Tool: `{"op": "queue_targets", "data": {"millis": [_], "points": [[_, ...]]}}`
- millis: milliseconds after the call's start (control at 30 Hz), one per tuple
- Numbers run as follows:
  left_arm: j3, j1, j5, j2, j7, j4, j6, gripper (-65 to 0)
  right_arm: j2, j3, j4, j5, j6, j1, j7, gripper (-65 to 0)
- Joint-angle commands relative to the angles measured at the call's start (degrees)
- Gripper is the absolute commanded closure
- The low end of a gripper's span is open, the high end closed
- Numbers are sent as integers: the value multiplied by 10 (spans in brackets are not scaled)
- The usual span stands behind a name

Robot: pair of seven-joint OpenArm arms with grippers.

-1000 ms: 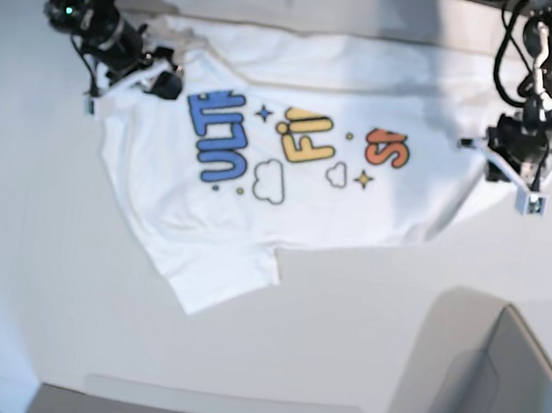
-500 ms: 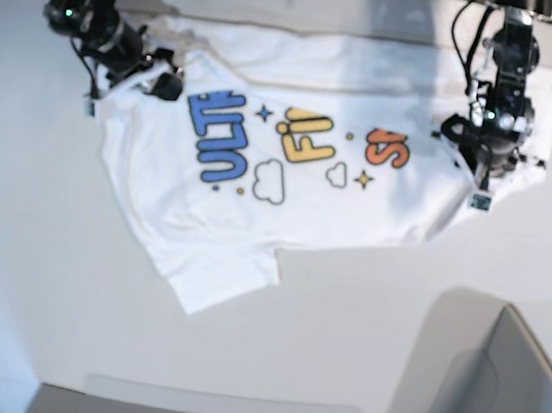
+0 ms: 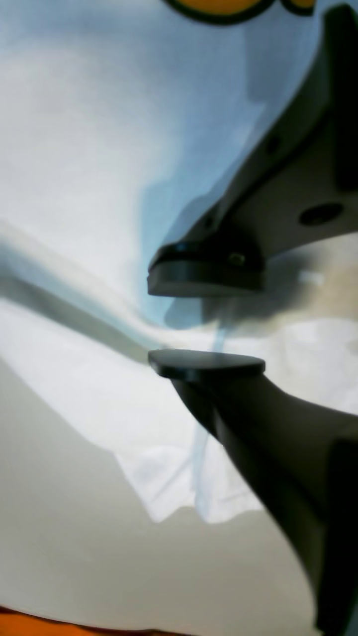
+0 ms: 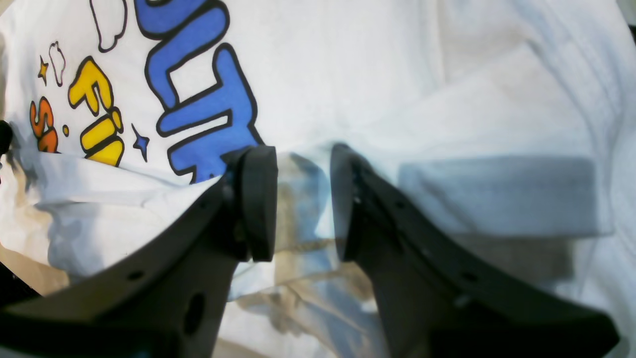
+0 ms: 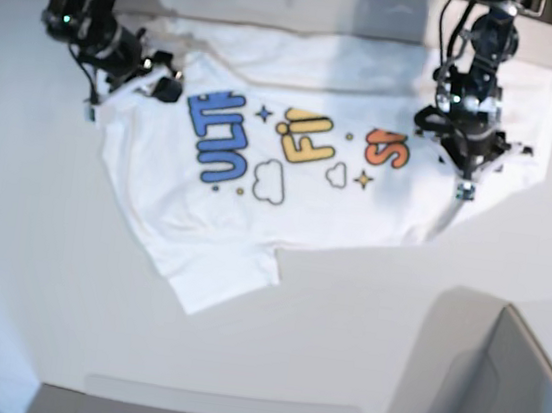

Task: Layout the t-shirt on the table in an organized manner, then fold the t-shirt properly
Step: 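Move the left gripper down onto the shirt body near the print, then grasp the shirt body with the left gripper and pull it toward the collar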

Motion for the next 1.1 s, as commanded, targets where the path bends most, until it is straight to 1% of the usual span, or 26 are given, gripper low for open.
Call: {"op": "queue_targets", "data": {"millis": [0, 233, 333, 467, 533, 733, 900, 1067], "points": [[-3, -3, 10, -7, -13, 10, 11, -198, 4, 0, -6, -37, -13, -5, -20, -199], [-2, -6, 10, -7, -10, 10, 52, -201, 5, 0, -6, -37, -13, -4, -21, -199], [3, -4, 10, -8, -7, 13, 42, -223, 4, 0, -6, -37, -13, -4, -21, -199], [46, 5, 9, -36, -13, 38, 16, -231, 6, 0, -6, -37, -13, -1, -21, -199], [63, 9, 9, -53, -13, 51, 17, -231, 7, 0, -6, -37, -13, 0, -22, -199], [62, 11, 9, -54, -10, 85, 17, -237, 7, 0, -6, -37, -13, 0, -22, -199], [62, 12, 9, -53, -9, 82, 18, -311, 7, 0, -6, -37, -13, 0, -22, -199], [62, 12, 9, -53, -9, 68, 18, -317, 7, 0, -6, -37, -12, 0, -22, -199]]}}
